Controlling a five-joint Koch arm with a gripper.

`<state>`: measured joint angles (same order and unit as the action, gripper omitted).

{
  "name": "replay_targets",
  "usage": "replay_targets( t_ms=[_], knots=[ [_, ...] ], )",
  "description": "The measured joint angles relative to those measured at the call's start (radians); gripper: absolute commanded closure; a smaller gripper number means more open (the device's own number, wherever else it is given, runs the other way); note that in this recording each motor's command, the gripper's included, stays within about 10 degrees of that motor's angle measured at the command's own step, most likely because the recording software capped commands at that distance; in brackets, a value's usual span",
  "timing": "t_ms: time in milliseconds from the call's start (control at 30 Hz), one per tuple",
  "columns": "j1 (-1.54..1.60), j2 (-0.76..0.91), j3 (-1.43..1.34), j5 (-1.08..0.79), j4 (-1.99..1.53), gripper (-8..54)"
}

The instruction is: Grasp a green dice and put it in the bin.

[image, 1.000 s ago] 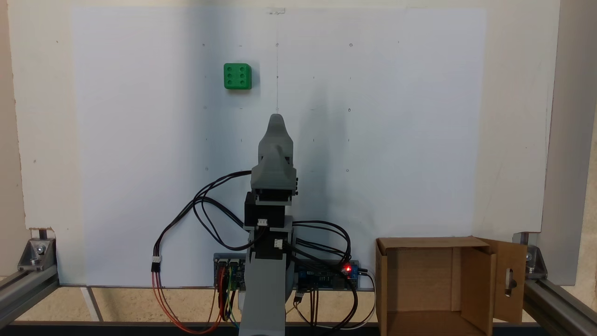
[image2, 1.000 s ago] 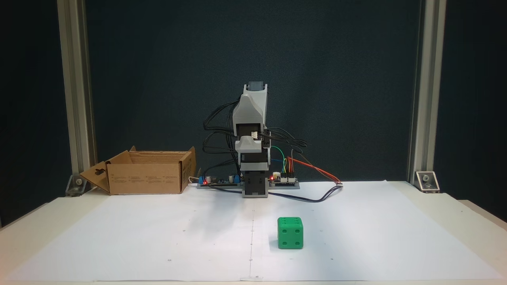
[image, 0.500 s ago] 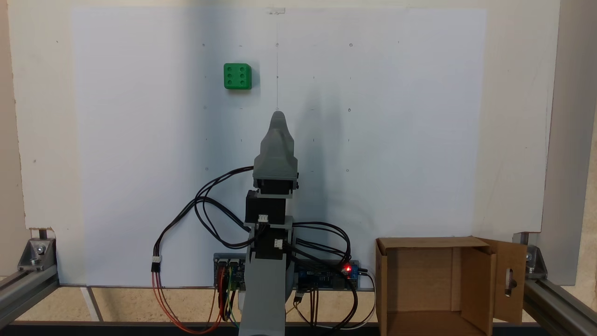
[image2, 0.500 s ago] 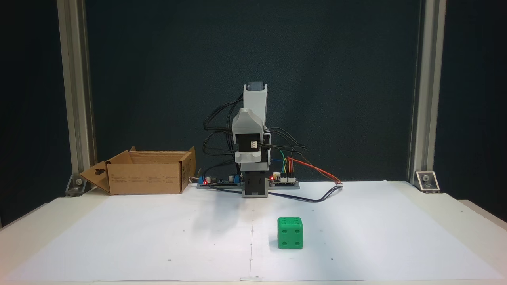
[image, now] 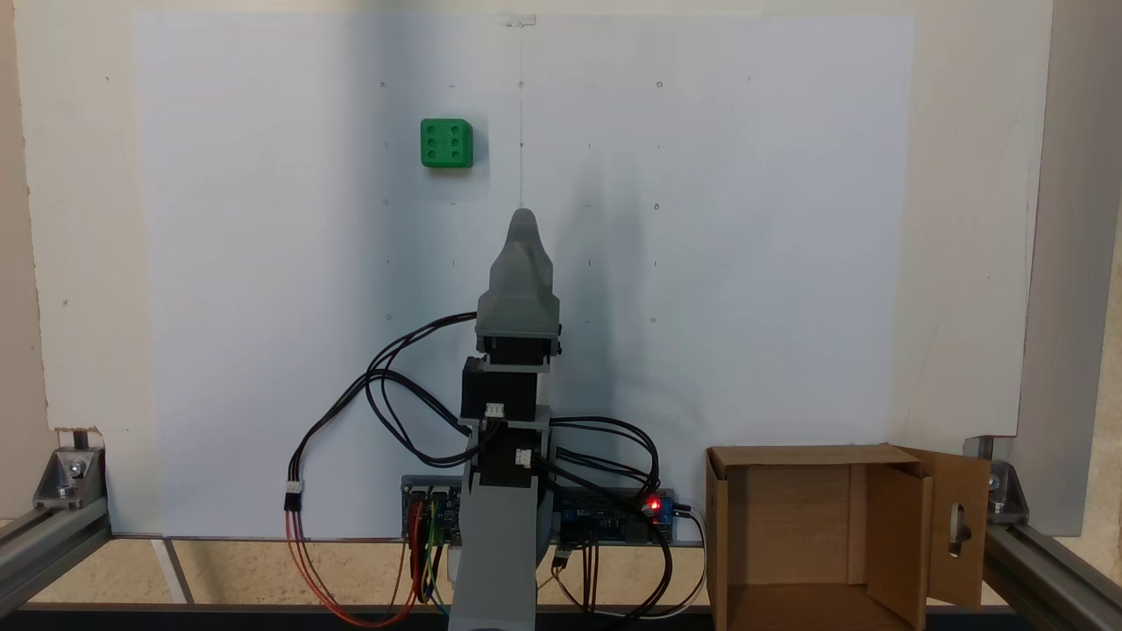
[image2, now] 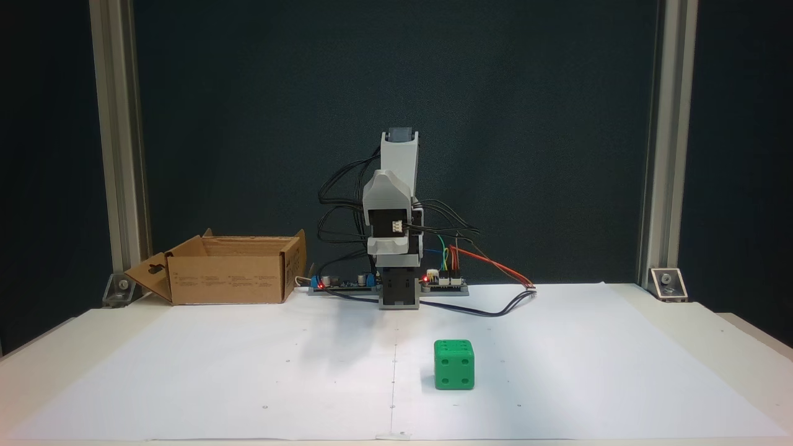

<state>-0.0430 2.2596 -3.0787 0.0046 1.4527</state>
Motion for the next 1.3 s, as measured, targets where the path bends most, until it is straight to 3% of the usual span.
replay_targets(
  t_ms=[1100,1300],
  knots=[
    [-0.038,0.000,0.000,0.000,0.000,1.9],
    [-0.048,0.000,0.037,0.000,-0.169,2.3]
  ],
)
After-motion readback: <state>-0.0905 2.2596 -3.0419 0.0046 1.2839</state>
